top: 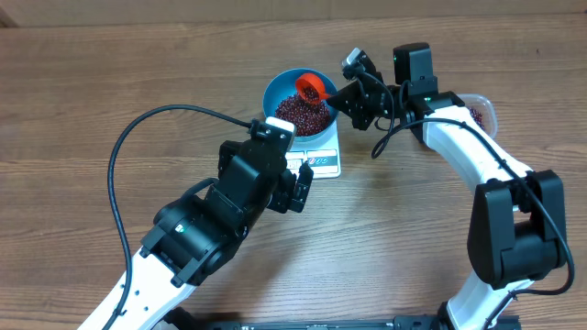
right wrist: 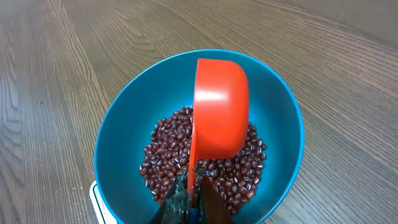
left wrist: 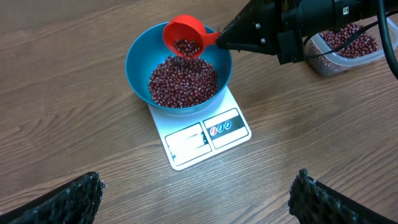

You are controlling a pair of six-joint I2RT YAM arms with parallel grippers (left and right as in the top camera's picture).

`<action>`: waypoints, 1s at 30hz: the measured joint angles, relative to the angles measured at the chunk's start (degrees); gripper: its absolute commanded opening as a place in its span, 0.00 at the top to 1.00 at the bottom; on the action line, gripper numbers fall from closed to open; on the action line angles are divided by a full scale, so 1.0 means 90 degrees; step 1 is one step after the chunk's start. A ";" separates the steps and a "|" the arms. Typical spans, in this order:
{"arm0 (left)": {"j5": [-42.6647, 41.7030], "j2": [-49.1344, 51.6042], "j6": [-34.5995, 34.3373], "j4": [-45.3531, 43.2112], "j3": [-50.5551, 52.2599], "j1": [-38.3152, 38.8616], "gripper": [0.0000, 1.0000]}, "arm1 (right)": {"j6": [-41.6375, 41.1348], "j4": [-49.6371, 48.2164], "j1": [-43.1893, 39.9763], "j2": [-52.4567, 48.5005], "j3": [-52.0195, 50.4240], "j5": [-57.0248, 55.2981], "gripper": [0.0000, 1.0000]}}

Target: Scoop item into bowl and weigh 150g on scale

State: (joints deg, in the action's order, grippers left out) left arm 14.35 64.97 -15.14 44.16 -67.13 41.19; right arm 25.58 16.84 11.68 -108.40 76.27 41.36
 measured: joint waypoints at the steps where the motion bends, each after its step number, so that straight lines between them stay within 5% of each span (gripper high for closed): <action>1: 0.0000 0.0000 0.0000 0.0000 0.0000 0.0000 0.01 | -0.0002 0.0002 0.0000 0.0000 0.0000 0.0000 0.96; 30: -0.0002 0.0000 0.0000 0.0000 0.0000 0.0000 0.01 | -0.0168 0.0015 0.0000 0.0000 0.0000 0.0022 0.96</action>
State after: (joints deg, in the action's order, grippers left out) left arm 14.33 64.97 -15.14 44.16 -67.13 41.19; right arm 24.08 16.97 11.68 -108.40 76.27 41.56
